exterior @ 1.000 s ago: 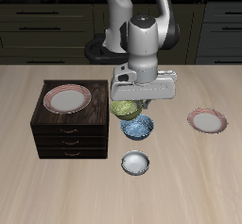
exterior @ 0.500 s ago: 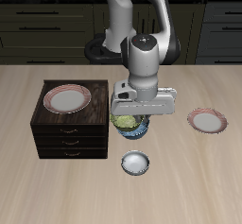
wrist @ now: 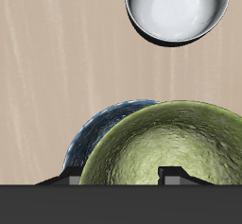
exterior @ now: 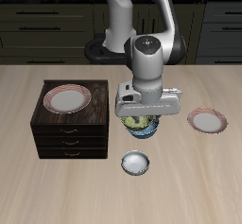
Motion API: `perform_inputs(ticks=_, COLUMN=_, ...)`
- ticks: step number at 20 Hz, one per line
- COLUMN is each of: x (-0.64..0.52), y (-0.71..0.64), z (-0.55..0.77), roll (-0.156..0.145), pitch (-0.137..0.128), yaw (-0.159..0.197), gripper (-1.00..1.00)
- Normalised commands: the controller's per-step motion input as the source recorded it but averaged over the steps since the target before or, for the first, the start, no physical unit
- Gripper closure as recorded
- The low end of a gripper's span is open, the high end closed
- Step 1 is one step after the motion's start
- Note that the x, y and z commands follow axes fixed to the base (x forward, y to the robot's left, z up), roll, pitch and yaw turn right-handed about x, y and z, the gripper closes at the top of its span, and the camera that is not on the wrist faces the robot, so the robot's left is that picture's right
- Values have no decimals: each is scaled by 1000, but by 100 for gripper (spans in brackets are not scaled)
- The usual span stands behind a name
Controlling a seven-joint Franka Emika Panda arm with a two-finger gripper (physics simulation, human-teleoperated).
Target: Stack the green bowl on the blue bowl
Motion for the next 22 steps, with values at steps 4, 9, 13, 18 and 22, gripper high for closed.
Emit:
perform_inputs(ticks=4, x=-104, y=124, z=89, roll=33, pitch=-18, yaw=-6, gripper=-100)
perform_inputs(ticks=9, x=-184, y=50, z=156, roll=37, pitch=-25, yaw=2, gripper=-100)
perform_inputs(ticks=13, x=-284, y=-36, z=347, roll=23, pitch=-40, yaw=-8, gripper=-100)
perform_inputs(ticks=18, x=-455, y=-179, z=410, roll=35, pitch=-70, yaw=-5, gripper=-100)
perform_inputs(ticks=22, x=-314, y=-387, z=194, roll=-24, pitch=0, yaw=-29, gripper=-100)
